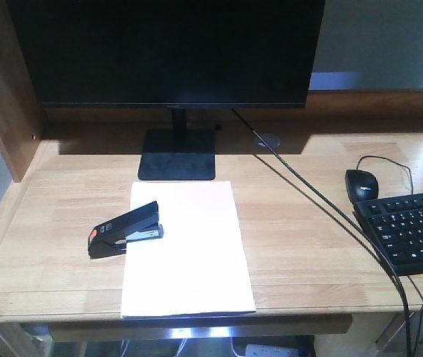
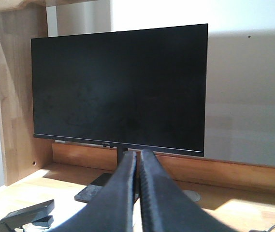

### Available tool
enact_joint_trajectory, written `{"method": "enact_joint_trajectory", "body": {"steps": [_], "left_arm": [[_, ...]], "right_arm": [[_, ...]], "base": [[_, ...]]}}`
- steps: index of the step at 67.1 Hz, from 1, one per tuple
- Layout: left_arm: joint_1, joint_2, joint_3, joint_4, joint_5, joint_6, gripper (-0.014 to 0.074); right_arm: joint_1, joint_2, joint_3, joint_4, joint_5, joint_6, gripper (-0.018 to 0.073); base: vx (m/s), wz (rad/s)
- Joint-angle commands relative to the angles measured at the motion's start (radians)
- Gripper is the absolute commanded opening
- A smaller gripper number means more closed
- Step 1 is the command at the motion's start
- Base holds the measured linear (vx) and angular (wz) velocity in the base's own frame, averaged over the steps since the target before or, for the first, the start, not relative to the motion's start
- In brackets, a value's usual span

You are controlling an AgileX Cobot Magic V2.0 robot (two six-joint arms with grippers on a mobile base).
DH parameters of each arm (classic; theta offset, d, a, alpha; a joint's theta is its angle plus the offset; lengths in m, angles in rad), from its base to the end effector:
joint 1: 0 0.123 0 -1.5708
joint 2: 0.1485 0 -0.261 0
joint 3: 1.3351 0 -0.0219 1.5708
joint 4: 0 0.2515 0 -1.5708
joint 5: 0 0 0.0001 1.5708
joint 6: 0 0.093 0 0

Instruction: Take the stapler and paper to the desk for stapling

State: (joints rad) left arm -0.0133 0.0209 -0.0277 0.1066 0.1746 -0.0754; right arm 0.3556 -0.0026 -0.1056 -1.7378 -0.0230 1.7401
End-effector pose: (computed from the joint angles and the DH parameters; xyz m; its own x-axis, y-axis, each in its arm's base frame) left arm 0.0838 0.0006 0.2049 -0.0797 0.0306 -0.9964 -0.0028 0.9995 0.0310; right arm 0.0701 0.0282 0.2490 0.1777 0.0684 -0.9817 -0.3693 0.9293 -0.0021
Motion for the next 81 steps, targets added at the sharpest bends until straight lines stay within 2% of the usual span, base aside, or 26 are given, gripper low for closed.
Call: {"method": "enact_joint_trajectory", "body": {"steps": [1, 14, 29, 33, 38, 42, 48, 59, 81], "left_arm": [[0.035, -0.03, 0.003, -0.023, -0.085, 0.001, -0.0006], [0.101, -0.05, 0.084, -0.079, -0.143, 0.009, -0.0006], [0.101, -0.05, 0.084, -0.098, -0.138, 0.012, -0.0006], [0.101, -0.05, 0.084, -0.142, -0.139, 0.054, -0.0006], [0.101, -0.05, 0.084, -0.232, -0.15, 0.135, -0.0006], [0.101, -0.05, 0.084, -0.262, -0.16, 0.182, -0.0006], [0.101, -0.05, 0.084, -0.234, -0.175, 0.163, -0.0006], [0.101, -0.05, 0.084, -0.092, -0.175, -0.024, -0.0006], [0.071, -0.05, 0.084, -0.089, -0.175, 0.025, -0.0006]], "right_arm": [[-0.005, 0.011, -0.026, -0.047, 0.023, -0.012, -0.0009], [-0.005, 0.011, -0.026, -0.047, 0.023, -0.012, -0.0009], [-0.005, 0.011, -0.026, -0.047, 0.023, -0.012, -0.0009], [-0.005, 0.011, -0.026, -0.047, 0.023, -0.012, -0.0009], [-0.005, 0.011, -0.026, -0.047, 0.023, -0.012, -0.0009], [-0.005, 0.011, -0.026, -0.047, 0.023, -0.012, -0.0009], [-0.005, 0.011, -0.026, -0.047, 0.023, -0.012, -0.0009], [-0.005, 0.011, -0.026, -0.047, 0.023, -0.012, -0.0009], [-0.005, 0.011, -0.026, -0.047, 0.023, -0.012, -0.0009]], "base": [[0.0, 0.0], [0.0, 0.0], [0.0, 0.0], [0.0, 0.0], [0.0, 0.0], [0.0, 0.0], [0.0, 0.0], [0.0, 0.0], [0.0, 0.0]]}}
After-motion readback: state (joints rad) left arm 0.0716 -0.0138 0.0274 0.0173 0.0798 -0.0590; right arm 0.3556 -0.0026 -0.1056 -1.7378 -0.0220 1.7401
